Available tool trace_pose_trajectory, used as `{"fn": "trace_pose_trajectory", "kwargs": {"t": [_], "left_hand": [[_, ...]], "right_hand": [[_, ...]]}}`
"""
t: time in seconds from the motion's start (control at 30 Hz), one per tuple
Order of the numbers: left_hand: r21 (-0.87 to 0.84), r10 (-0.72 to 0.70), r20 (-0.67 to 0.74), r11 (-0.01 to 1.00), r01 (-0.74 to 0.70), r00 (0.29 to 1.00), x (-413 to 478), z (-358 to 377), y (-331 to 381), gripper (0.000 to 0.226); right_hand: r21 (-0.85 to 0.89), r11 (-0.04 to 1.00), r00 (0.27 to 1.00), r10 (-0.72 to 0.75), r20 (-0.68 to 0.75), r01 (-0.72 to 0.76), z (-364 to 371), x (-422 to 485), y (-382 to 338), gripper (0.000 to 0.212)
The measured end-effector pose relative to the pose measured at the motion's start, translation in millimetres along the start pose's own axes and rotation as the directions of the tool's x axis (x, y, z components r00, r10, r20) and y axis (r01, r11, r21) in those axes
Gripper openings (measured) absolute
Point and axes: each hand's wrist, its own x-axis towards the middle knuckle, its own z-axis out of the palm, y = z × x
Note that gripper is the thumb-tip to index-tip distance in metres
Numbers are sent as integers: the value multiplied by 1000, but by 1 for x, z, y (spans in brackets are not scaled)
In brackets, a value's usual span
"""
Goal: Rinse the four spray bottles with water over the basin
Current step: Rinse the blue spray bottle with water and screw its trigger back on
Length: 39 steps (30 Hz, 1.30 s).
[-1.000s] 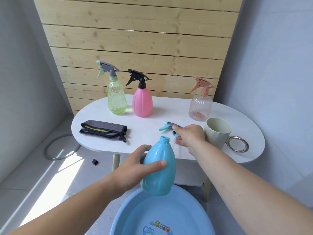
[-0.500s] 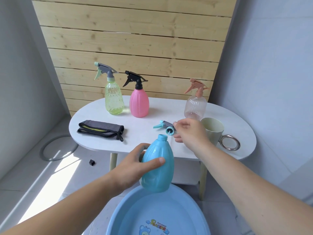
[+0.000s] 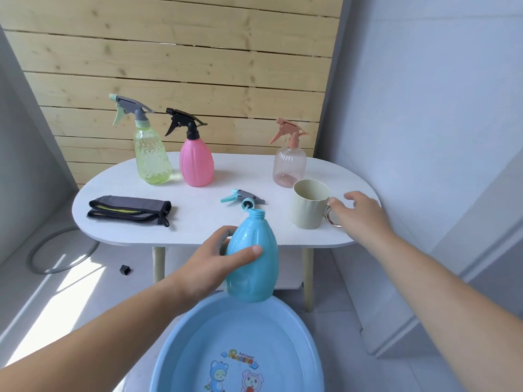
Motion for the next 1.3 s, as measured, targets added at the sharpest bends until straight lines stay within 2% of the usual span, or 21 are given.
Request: {"fn": "trace_pose_trajectory", "kwargs": {"t": [0.07, 0.2, 0.33, 0.5, 0.6, 0.77, 0.97, 1.03, 1.13, 1.3], "left_hand": [[12, 0, 6, 1000, 0, 1000, 1, 3, -1, 62], [11, -3, 16, 1000, 2, 1000, 4, 7, -4, 67], [14, 9, 20, 1000, -10, 1000, 3, 8, -7, 76], [13, 49, 54, 999, -50, 997, -6, -1, -10, 67], [14, 69, 97, 997, -71, 993, -17, -12, -15, 65], [93, 40, 145, 994, -54, 989, -41, -30, -35, 71], [205, -2, 42, 979, -7, 999, -58, -35, -82, 67], [226, -17, 19, 974, 12, 1000, -55, -33, -95, 64], [199, -69, -33, 977, 74, 997, -51, -28, -128, 73], [195, -150, -71, 968, 161, 986, -46, -14, -184, 82]], "right_hand": [[115, 992, 993, 48, 109, -60, 2, 0, 5, 37], [327, 939, 989, 68, 130, -107, 3, 5, 14, 35], [453, 865, 960, 101, 263, -215, -1, 4, 15, 28], [540, 830, 949, -44, 312, -139, -19, -20, 8, 27], [564, 817, 904, -147, 401, -117, -29, -44, 8, 27], [495, 856, 827, -167, 538, -149, -11, -77, 30, 28], [238, 965, 787, -59, 614, -113, 59, -90, 73, 30], [127, 990, 779, -26, 626, -69, 88, -89, 85, 31], [-18, 1000, 770, 7, 638, 5, 129, -91, 100, 35], [-186, 962, 778, -39, 628, 198, 175, -95, 126, 37]]}}
